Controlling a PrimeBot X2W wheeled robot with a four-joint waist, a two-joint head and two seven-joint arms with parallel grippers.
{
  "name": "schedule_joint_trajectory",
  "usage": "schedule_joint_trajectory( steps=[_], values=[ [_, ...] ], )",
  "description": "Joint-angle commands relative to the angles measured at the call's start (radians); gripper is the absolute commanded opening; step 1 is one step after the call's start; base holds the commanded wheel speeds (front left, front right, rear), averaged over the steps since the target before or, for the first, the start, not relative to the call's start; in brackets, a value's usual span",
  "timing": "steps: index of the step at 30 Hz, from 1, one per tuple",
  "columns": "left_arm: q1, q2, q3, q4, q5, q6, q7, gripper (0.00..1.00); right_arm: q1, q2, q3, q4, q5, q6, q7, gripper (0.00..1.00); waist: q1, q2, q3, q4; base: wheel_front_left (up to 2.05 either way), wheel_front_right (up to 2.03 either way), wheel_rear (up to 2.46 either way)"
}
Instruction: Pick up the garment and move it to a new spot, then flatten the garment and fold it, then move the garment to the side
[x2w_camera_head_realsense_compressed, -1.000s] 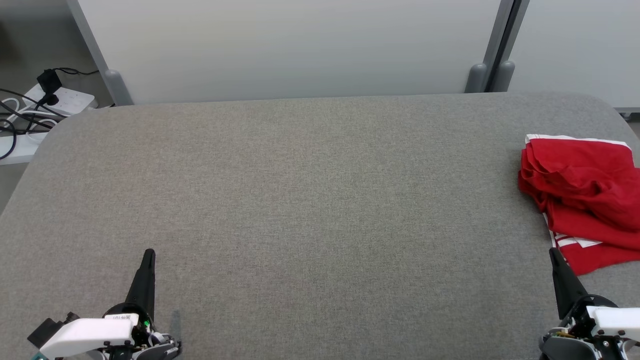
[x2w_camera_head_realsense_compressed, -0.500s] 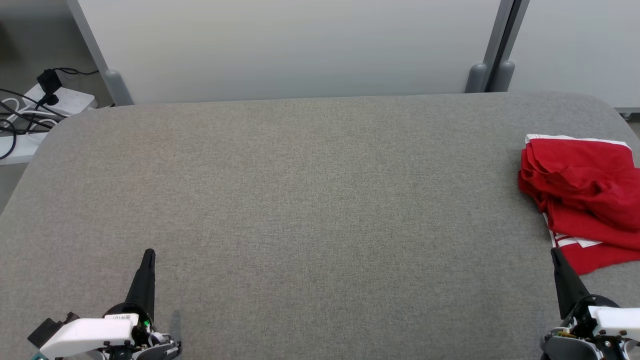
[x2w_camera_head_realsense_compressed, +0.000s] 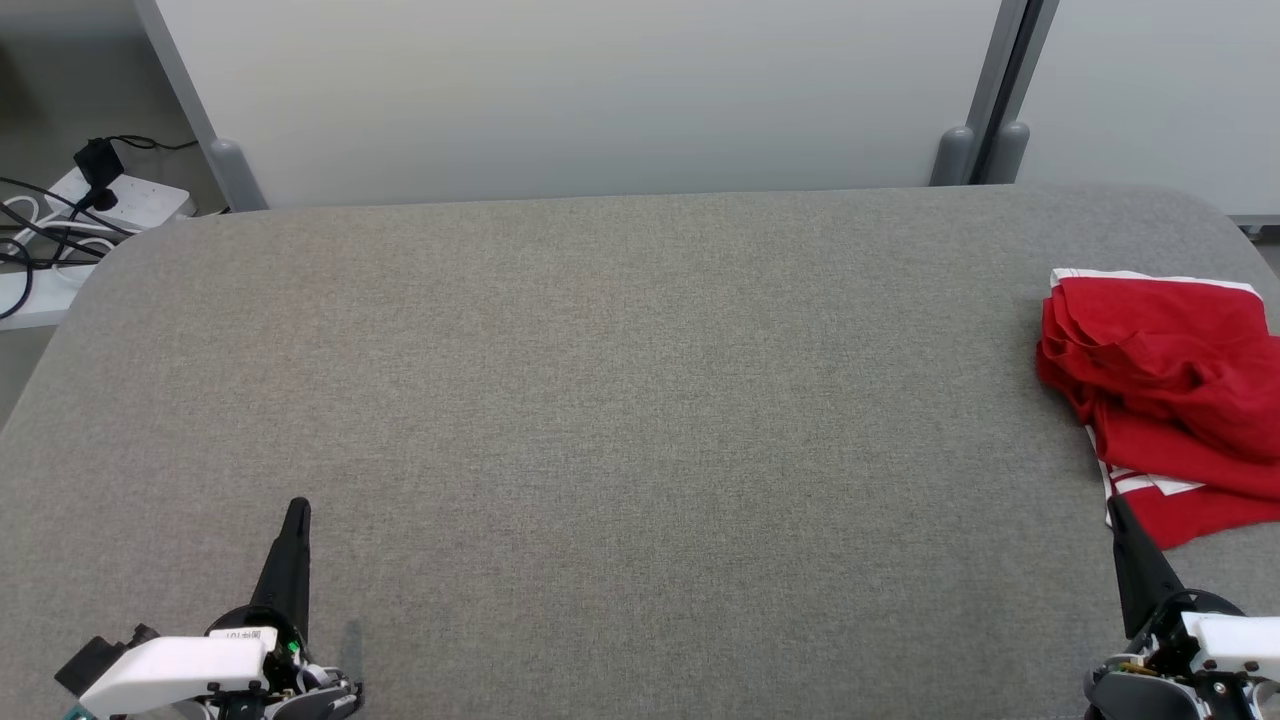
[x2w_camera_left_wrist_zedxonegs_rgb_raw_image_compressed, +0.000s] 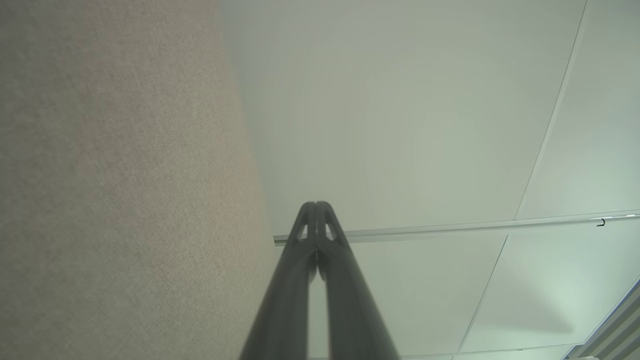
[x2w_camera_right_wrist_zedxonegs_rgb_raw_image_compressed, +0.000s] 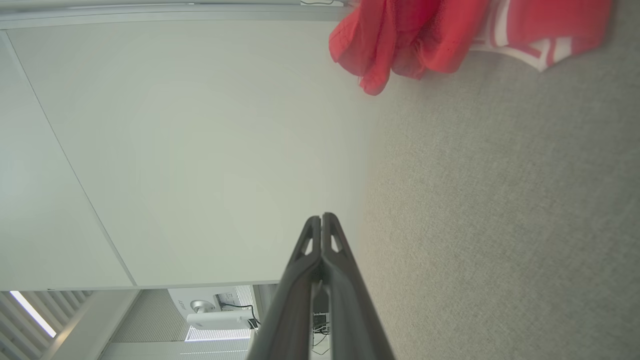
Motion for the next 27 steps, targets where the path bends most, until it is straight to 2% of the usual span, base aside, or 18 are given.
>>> schedule_joint_trajectory(
  steps=[1,27],
  values=[
    [-0.057,0.007,0.033,-0.023,-0.004,-0.008,0.007,0.0,-0.044,-0.007,0.022,-0.026,-0.008,0.005,0.012,0.0,0.0,-0.0001,0.0,0.0,0.0,0.0,0.0],
    [-0.057,0.007,0.033,-0.023,-0.004,-0.008,0.006,0.0,-0.044,-0.003,0.015,-0.026,-0.013,0.005,0.018,0.0,0.0,-0.0001,0.0,0.0,0.0,0.0,0.0]
  ],
)
